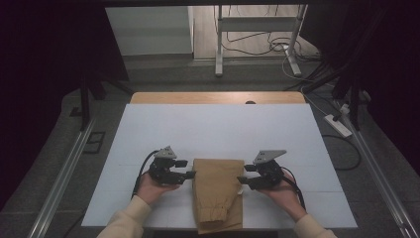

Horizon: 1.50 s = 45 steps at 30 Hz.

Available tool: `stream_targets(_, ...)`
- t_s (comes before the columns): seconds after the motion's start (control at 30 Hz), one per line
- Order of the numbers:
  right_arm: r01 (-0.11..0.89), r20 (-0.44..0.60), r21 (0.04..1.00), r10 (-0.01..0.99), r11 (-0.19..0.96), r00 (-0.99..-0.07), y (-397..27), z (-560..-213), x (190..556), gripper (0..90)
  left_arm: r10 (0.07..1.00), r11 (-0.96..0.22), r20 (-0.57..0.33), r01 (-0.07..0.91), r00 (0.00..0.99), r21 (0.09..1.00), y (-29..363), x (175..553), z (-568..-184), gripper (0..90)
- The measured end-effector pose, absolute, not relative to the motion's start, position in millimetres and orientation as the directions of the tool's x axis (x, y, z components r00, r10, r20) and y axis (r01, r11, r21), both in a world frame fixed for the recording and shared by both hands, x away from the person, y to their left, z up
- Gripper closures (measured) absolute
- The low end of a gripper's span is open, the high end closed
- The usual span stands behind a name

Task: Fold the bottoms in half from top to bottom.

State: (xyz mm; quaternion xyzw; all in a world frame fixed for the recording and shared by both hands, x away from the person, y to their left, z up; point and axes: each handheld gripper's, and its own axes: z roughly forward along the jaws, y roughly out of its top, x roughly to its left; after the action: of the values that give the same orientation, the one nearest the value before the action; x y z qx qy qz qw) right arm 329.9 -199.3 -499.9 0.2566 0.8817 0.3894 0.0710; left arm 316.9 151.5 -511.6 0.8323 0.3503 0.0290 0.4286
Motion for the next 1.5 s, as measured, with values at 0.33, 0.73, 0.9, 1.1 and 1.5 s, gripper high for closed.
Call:
stream_targets(0.33,0.398,0.081,0.733,0.509,0.553,-0.857,-191,-497,340,42.9,0.618,-0.369,-0.262,0.568,0.741,0.735,148,331,-506,36.2)
stream_targets(0.73,0.410,0.090,0.727,0.516,0.551,-0.852,-177,-495,356,40.2,0.623,-0.390,-0.258,0.579,0.739,0.716,137,349,-507,34.0)
stream_targets(0.9,0.418,0.090,0.716,0.520,0.559,-0.849,-171,-497,363,39.2,0.633,-0.390,-0.257,0.588,0.730,0.708,136,356,-509,32.5)
stream_targets(1.1,0.442,0.103,0.695,0.530,0.567,-0.842,-169,-504,369,37.7,0.644,-0.412,-0.260,0.613,0.719,0.674,135,362,-518,30.1)
stream_targets(1.5,0.510,0.160,0.633,0.546,0.583,-0.822,-168,-519,380,29.5,0.620,-0.464,-0.288,0.638,0.729,0.615,131,366,-531,26.1)
